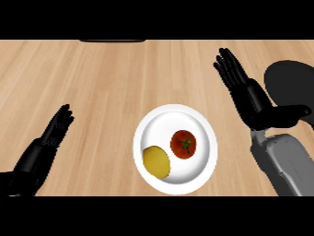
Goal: Pick the tomato from the plate and place it in the pan
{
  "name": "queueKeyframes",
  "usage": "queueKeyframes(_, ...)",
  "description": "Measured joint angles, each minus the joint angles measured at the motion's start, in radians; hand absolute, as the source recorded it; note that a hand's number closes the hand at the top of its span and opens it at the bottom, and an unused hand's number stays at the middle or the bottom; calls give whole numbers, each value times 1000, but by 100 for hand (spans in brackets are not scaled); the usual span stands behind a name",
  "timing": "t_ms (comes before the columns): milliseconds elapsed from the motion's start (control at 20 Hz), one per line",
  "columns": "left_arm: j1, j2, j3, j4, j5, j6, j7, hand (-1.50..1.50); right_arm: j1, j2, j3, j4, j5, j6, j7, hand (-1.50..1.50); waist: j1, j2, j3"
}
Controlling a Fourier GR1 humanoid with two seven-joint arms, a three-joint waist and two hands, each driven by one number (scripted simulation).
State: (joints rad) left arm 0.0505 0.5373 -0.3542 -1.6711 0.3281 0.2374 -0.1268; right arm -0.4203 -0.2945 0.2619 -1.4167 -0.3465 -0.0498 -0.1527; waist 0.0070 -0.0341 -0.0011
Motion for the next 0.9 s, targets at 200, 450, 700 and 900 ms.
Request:
queueKeyframes(200,26,-60,33,47,39,46,35,0,61,23,23,-33,-23,69,-54,150,-5,21,1)
queueKeyframes(450,68,-165,72,131,124,124,100,0,172,6,84,-75,81,82,-194,-150,-25,29,1)
queueKeyframes(700,79,-208,94,135,149,167,117,0,409,37,162,-150,279,-83,-459,-150,-48,22,8)
queueKeyframes(900,64,-223,102,145,152,174,125,0,580,67,217,-181,422,-249,-580,-150,-44,22,9)
